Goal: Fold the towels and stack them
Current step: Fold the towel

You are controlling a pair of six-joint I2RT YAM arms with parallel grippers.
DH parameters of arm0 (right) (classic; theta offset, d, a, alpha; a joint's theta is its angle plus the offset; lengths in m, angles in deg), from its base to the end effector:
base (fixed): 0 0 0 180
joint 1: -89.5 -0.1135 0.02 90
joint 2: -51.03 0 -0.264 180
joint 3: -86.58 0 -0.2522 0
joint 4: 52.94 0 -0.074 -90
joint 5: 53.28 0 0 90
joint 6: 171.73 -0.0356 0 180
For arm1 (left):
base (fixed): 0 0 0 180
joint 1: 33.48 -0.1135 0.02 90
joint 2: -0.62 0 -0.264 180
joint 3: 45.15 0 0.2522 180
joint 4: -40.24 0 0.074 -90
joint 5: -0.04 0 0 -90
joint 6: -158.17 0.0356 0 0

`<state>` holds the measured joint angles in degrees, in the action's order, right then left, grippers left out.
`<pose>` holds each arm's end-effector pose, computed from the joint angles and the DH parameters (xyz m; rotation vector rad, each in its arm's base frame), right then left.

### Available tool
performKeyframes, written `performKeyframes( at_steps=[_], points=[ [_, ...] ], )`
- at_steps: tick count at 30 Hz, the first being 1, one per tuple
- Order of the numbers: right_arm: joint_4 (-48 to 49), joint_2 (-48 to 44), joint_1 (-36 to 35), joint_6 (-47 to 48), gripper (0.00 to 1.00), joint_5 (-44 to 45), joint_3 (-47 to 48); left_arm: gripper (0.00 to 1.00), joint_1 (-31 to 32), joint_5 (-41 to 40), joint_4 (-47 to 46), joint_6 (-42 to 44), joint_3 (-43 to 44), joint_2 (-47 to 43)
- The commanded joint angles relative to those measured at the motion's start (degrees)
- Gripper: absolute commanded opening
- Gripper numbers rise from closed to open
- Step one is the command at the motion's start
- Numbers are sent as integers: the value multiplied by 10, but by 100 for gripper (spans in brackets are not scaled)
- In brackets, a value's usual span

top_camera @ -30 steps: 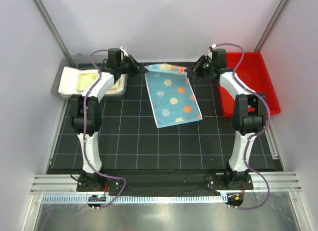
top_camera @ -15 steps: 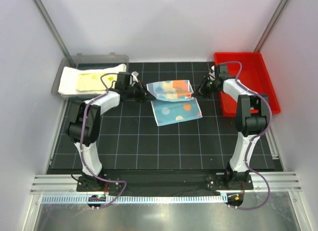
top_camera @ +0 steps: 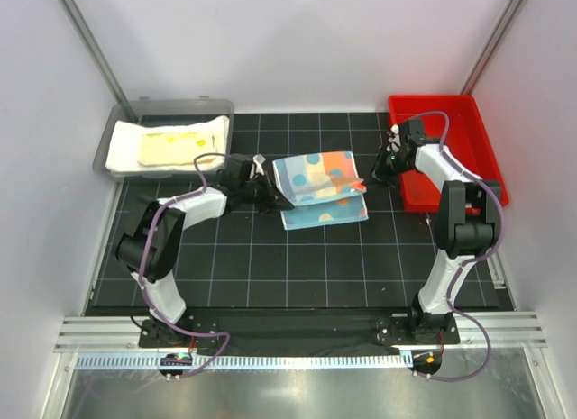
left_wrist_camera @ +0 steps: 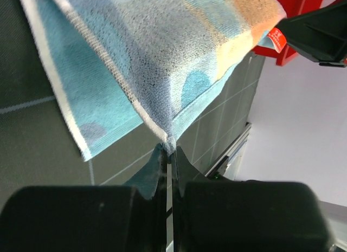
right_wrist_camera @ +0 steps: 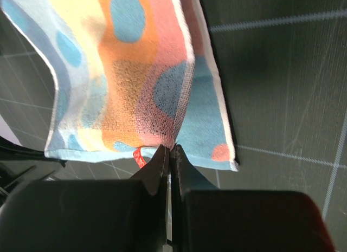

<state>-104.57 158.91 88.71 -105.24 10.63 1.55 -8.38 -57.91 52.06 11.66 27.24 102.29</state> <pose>0.3922 0.0211 0.2127 0.3947 2.6844 0.7426 0.3288 -0.1749 0.1802 -0.3671 2.5272 -1.3029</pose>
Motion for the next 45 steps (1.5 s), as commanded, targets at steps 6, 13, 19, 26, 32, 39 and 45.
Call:
performKeyframes(
  at_steps=[6,13,19,26,32,39,45],
  points=[
    [0,-41,0,26,4,-12,-77,0,10,-44,-4,38,-34,-13],
    [71,-94,0,-28,23,-38,-189,0,11,-51,18,62,-56,-24],
    [121,-135,0,-52,33,-64,-260,0,11,-51,18,64,-60,-24],
    [138,-142,0,-52,33,-54,-290,0,12,-51,18,67,-63,-17],
    [121,-160,-1,-35,33,9,-272,0,14,-62,18,69,-70,-2],
    [129,-148,-3,-31,33,17,-266,0,14,-65,18,67,-72,13],
    [150,-140,-15,-42,33,13,-264,0,14,-64,18,69,-70,17]
  ],
)
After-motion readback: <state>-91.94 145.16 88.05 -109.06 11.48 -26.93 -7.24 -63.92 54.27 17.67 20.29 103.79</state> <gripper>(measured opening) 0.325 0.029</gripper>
